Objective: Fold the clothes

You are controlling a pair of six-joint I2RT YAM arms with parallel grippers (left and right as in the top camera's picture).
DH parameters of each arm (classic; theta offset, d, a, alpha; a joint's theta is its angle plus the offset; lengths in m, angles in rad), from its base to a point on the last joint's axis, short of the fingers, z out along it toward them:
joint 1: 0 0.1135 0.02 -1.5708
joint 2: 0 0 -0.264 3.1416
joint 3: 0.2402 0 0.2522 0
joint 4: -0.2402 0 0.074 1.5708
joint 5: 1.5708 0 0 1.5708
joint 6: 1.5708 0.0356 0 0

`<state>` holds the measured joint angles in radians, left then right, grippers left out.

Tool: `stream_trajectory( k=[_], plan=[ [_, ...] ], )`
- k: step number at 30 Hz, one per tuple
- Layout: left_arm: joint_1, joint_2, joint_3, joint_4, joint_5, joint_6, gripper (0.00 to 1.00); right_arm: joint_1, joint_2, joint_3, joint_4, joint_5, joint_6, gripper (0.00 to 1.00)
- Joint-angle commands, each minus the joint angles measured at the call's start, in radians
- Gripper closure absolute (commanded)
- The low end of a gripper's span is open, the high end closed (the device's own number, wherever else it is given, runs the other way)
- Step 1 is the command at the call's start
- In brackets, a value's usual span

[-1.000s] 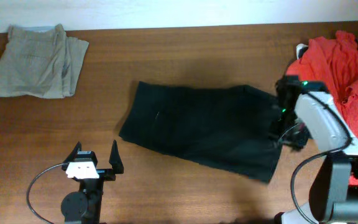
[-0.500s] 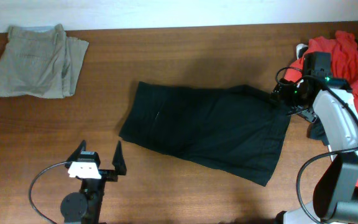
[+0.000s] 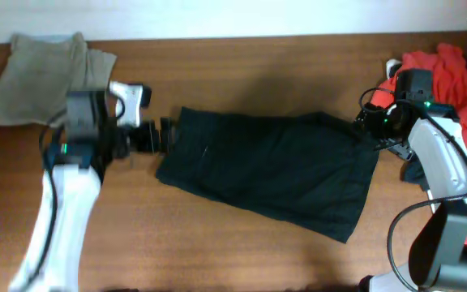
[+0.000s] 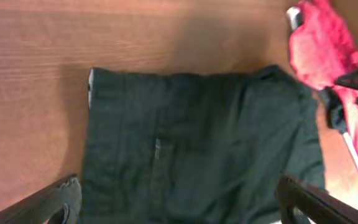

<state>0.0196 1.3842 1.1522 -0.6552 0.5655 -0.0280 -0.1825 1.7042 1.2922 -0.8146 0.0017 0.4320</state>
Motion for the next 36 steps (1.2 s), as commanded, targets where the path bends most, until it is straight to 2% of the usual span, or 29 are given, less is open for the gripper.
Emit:
stream_trajectory(
  k=[1,2,4,8,13,14,16,17,19,20,21,22,25,30,32,35,36],
  plan=[
    [0.003,0.264,0.116,-0.065,0.014,0.106,0.01,-0.002,-0.010,0.009,0.000,0.006,-0.006,0.01],
    [0.003,0.318,0.116,-0.065,0.011,0.106,0.01,-0.002,-0.010,0.009,0.000,0.006,-0.006,0.01],
    [0.003,0.443,0.116,-0.065,-0.091,0.105,0.01,-0.002,-0.010,0.009,0.000,0.006,-0.006,0.01],
    [0.003,0.572,0.111,-0.064,-0.137,0.116,0.01,-0.002,-0.010,0.009,0.000,0.006,-0.006,0.01],
    [0.000,0.706,0.109,-0.076,-0.030,0.180,0.01,-0.002,-0.010,0.009,0.000,0.006,-0.006,0.01],
    [-0.024,0.751,0.108,-0.099,-0.026,0.180,0.07,-0.002,-0.010,0.009,0.000,0.006,-0.006,0.01],
    [-0.063,0.781,0.105,-0.102,-0.027,0.180,0.11,-0.002,-0.010,0.009,0.000,0.006,-0.006,0.01],
    [-0.076,0.783,0.105,-0.102,-0.027,0.180,0.36,-0.002,-0.010,0.009,0.000,0.006,-0.006,0.01],
    [-0.078,0.783,0.105,-0.097,-0.029,0.180,0.72,-0.002,-0.010,0.009,0.000,0.006,-0.006,0.01],
    [-0.074,0.783,0.105,-0.093,-0.032,0.179,0.96,-0.002,-0.010,0.009,0.000,0.006,-0.006,0.01],
    [-0.063,0.783,0.105,-0.093,-0.075,0.143,0.99,-0.002,-0.010,0.009,0.000,0.006,-0.006,0.01],
    [-0.035,0.783,0.106,-0.093,-0.158,0.072,0.99,-0.002,-0.010,0.009,0.000,0.006,-0.006,0.01],
    [0.089,0.783,0.136,-0.139,-0.193,0.065,0.99,-0.002,-0.010,0.009,0.000,0.006,-0.006,0.01],
    [0.311,0.783,0.361,-0.449,-0.343,0.066,0.99,-0.002,-0.010,0.009,0.000,0.006,-0.006,0.01],
    [0.322,0.783,0.421,-0.514,-0.416,0.066,0.98,-0.002,-0.010,0.009,0.000,0.006,-0.006,0.01],
    [0.268,0.783,0.455,-0.509,-0.386,0.153,0.96,-0.002,-0.010,0.009,0.000,0.006,-0.006,0.01],
    [0.238,0.783,0.455,-0.504,-0.387,0.159,0.72,-0.002,-0.010,0.009,0.000,0.006,-0.006,0.01]
  ],
)
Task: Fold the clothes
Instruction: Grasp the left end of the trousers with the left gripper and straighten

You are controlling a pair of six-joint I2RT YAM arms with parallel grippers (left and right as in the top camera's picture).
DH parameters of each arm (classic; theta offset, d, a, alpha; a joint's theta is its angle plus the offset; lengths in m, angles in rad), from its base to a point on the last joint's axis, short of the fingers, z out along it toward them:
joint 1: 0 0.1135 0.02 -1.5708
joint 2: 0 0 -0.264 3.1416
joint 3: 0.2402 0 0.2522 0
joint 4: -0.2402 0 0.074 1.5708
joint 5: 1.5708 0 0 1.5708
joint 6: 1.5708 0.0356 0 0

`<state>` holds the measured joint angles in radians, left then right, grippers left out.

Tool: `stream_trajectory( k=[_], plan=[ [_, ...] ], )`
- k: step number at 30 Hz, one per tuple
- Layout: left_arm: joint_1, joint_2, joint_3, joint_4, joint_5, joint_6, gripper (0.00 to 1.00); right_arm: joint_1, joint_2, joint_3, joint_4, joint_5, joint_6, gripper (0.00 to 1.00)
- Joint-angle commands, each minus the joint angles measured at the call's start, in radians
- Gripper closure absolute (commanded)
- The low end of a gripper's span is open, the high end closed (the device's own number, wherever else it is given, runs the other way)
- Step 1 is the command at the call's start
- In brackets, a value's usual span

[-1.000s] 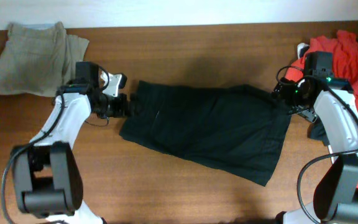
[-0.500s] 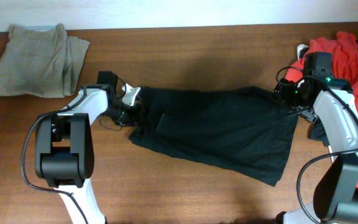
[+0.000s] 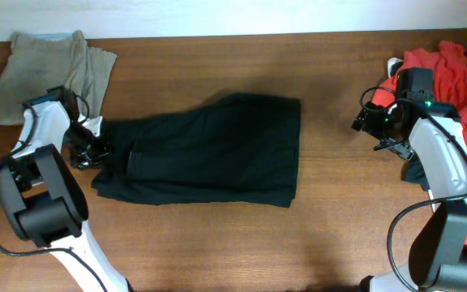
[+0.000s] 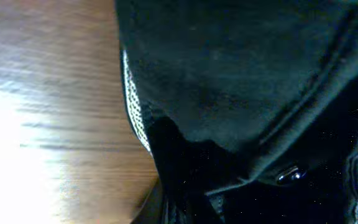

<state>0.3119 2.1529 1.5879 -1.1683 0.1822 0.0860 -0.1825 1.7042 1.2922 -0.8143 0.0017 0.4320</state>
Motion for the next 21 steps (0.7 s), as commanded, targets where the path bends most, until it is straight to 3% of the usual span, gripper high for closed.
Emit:
stream_trajectory(
  k=[1,2,6,9,11,12,15,18,21],
  plan=[
    [-0.079,0.014,0.027,0.007,-0.007,0.043,0.19,-0.002,-0.010,0.009,0.000,0.006,-0.006,0.01],
    [-0.085,0.014,0.040,-0.003,-0.007,0.043,0.01,-0.002,-0.010,0.009,0.000,0.006,-0.006,0.01],
    [-0.087,0.014,0.256,-0.220,-0.007,0.016,0.01,-0.002,-0.010,0.009,0.000,0.006,-0.006,0.01],
    [-0.087,0.014,0.270,-0.183,-0.007,0.016,0.01,-0.002,-0.010,0.009,-0.007,-0.084,-0.006,0.01],
    [-0.087,0.014,0.269,-0.164,-0.003,0.012,0.01,0.003,-0.008,0.008,-0.011,-0.345,-0.017,0.01],
    [-0.087,0.014,0.262,-0.157,0.008,0.012,0.01,0.032,0.003,0.007,-0.012,-0.429,-0.120,0.01],
    [-0.087,0.017,0.260,-0.153,0.008,0.012,0.01,0.174,0.085,-0.015,-0.006,-0.436,-0.270,0.01],
    [-0.087,0.039,0.260,-0.156,0.008,0.012,0.01,0.302,0.218,-0.015,0.056,-0.436,-0.271,0.01],
    [-0.070,0.041,0.260,-0.105,0.004,0.013,0.01,0.296,0.230,-0.014,0.059,-0.365,-0.270,0.01]
  ],
)
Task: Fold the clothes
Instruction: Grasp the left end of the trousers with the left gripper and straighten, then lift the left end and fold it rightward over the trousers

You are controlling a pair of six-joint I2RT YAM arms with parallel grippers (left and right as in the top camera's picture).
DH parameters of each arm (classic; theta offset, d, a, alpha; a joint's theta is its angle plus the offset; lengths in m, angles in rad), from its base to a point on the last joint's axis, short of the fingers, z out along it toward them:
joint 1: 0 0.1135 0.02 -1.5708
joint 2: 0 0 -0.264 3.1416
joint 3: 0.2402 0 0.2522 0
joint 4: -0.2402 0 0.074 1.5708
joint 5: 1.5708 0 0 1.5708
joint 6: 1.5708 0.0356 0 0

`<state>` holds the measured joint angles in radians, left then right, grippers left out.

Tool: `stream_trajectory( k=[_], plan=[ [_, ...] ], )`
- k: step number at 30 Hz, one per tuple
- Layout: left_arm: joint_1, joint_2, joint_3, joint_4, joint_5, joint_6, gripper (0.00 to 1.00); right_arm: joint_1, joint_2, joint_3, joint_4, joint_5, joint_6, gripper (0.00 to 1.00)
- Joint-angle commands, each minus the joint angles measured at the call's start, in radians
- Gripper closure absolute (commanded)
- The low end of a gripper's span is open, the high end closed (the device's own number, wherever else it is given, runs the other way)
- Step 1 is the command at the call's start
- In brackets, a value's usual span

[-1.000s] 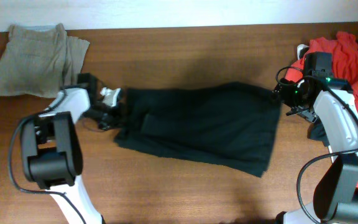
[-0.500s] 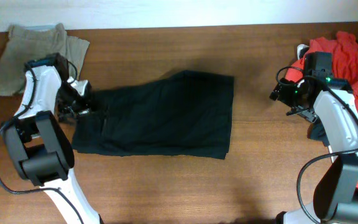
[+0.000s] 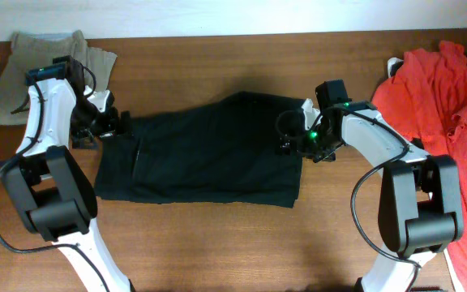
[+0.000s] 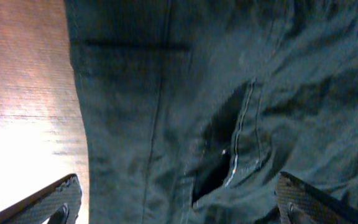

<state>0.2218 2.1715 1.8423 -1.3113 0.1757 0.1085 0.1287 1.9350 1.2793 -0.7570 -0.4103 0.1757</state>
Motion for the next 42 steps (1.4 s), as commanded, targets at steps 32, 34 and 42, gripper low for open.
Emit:
stream_trajectory(
  k=[32,34,42],
  plan=[
    [0.047,-0.003,0.464,-0.377,0.000,-0.098,1.00,-0.137,0.000,-0.001,-0.005,0.056,-0.014,0.01],
    [-0.030,-0.090,0.489,-0.377,-0.044,-0.156,1.00,-0.137,0.000,-0.002,-0.005,0.056,-0.014,0.01],
    [-0.449,-0.216,0.482,-0.349,-0.389,-0.364,1.00,-0.137,0.000,-0.002,-0.005,0.056,-0.014,0.01]
  ],
)
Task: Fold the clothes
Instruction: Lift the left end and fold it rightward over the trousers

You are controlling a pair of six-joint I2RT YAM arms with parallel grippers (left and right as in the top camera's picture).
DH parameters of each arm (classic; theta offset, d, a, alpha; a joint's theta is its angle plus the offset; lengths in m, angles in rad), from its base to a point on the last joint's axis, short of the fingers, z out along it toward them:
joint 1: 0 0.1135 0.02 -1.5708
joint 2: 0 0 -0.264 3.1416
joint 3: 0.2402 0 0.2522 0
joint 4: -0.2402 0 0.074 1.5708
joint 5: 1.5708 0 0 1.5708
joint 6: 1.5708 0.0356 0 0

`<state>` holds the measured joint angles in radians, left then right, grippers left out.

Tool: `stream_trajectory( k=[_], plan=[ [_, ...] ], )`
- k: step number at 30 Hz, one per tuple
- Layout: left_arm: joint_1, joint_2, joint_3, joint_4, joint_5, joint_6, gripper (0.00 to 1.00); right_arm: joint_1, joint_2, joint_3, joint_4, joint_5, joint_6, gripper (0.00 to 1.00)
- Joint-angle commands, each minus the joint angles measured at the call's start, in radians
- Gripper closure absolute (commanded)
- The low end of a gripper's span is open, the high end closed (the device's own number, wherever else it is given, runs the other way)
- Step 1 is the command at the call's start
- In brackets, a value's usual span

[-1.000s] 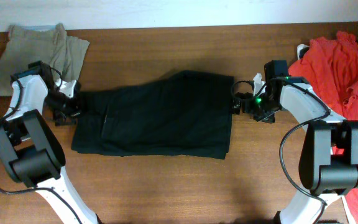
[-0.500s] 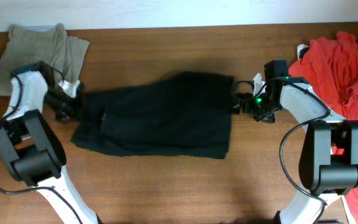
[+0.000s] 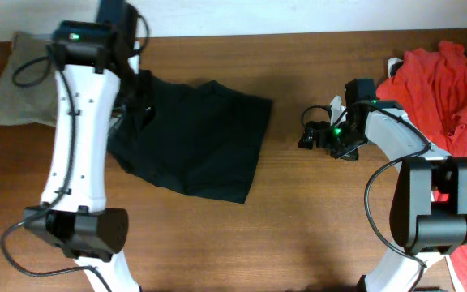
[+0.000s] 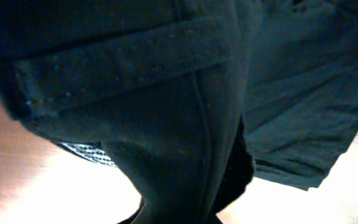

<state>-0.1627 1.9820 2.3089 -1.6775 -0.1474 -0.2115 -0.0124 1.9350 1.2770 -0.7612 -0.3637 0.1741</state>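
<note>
The black shorts [image 3: 197, 138] lie folded on the table left of centre, their upper left corner raised. My left gripper [image 3: 139, 104] is shut on that corner. In the left wrist view, dark fabric [image 4: 185, 112] fills the frame and bunches down between the jaws, with the rest of the shorts [image 4: 303, 124] hanging to the table. My right gripper [image 3: 308, 135] sits low over the wood to the right of the shorts, apart from them, open with nothing in it.
A khaki garment [image 3: 14, 81] lies folded at the back left corner. A heap of red clothing [image 3: 448, 73] covers the right end of the table. My left arm [image 3: 75, 162] stretches from the front edge to the back.
My left gripper was open over the waistband and is now shut on it, with that corner raised. The shorts now lie narrower and skewed. My right gripper has moved right, off their edge.
The shorts first lay spread out, with a gripper at each end. Then they were folded in half, the left gripper shut on their left end and the right one near the red heap. Later both grippers were at the folded shorts' ends. Now only the left holds them.
</note>
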Motion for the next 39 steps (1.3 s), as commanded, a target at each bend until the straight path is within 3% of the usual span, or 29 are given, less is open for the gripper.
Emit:
stream_trajectory(
  k=[1,11,18,20,22,23,24,25,30,31,32,33,34,35,36,39],
  plan=[
    [-0.093,0.000,0.015,0.033,-0.059,-0.061,1.00,0.004,0.000,0.001,0.000,0.009,-0.013,0.01],
    [-0.347,0.272,0.015,0.251,0.051,-0.051,1.00,0.004,0.000,0.001,0.000,0.009,-0.013,0.01],
    [-0.462,0.390,0.014,0.282,0.120,-0.018,0.99,0.004,0.000,0.001,0.000,0.009,-0.013,0.01],
    [-0.470,0.399,0.014,0.282,0.148,-0.018,0.89,0.004,0.000,0.001,0.000,0.009,-0.013,0.01],
    [-0.470,0.399,0.014,0.282,0.193,-0.018,0.89,0.004,0.000,0.001,0.000,0.009,-0.013,0.01],
    [-0.472,0.399,0.014,0.278,0.198,0.001,0.48,0.004,0.000,0.001,0.000,0.009,-0.013,0.01],
    [-0.472,0.399,0.014,0.275,0.198,0.018,0.21,0.004,0.000,0.001,0.000,0.009,-0.013,0.01],
    [-0.471,0.398,0.015,0.272,0.197,0.042,0.13,0.004,0.000,0.001,0.000,0.009,-0.013,0.01],
    [-0.346,0.396,0.138,0.166,0.196,0.046,0.13,0.004,0.000,0.001,0.000,0.009,-0.013,0.01],
    [-0.291,0.396,0.145,0.150,0.196,0.046,0.18,0.004,0.000,0.001,0.000,0.009,-0.013,0.01],
    [-0.234,0.397,0.144,0.139,0.185,0.049,0.29,0.004,0.000,0.001,0.000,0.009,-0.013,0.01],
    [-0.154,0.397,0.137,0.139,0.206,0.049,0.46,0.004,0.000,0.001,0.000,0.009,-0.013,0.01],
    [-0.110,0.399,0.127,0.140,0.274,0.081,0.51,0.004,0.000,0.001,0.000,0.009,-0.013,0.01],
    [-0.077,0.414,0.126,0.140,0.388,0.191,0.39,0.004,0.000,0.001,0.000,0.009,-0.013,0.01],
    [-0.043,0.457,0.126,0.135,0.463,0.272,0.04,0.004,0.000,0.001,0.000,0.009,-0.013,0.01],
    [-0.016,0.558,0.125,0.134,0.496,0.363,0.01,0.004,0.000,0.001,0.000,0.009,-0.013,0.01]
  ],
)
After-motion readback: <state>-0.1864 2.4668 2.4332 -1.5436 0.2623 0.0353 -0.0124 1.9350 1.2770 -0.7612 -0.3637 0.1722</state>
